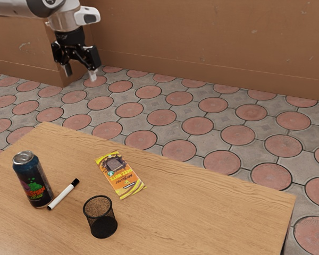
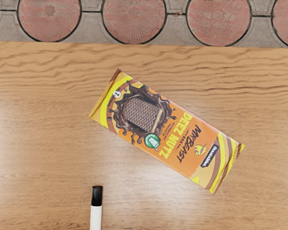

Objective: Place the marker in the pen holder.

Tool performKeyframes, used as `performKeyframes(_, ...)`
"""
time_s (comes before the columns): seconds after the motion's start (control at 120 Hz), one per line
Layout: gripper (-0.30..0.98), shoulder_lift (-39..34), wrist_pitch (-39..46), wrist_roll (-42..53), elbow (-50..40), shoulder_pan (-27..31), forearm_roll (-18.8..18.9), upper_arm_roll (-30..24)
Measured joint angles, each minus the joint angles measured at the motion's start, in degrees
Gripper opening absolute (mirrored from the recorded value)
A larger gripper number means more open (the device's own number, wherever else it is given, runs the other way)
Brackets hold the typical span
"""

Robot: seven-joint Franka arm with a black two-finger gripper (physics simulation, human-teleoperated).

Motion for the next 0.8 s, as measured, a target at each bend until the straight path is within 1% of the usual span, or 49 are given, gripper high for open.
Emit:
performKeyframes(0.325,0.69,1.0,0.2,0.6,0.0,0.0,0.3,0.3)
performKeyframes(0.525,0.69,5.3,1.8,0.8,-2.0,-0.1,-0.3,0.2)
performKeyframes(0.625,0.69,5.9,4.9,0.9,-7.8,-0.1,-1.1,0.2)
performKeyframes(0.8,0.69,6.5,13.7,1.1,-17.4,-0.1,-2.0,0.2)
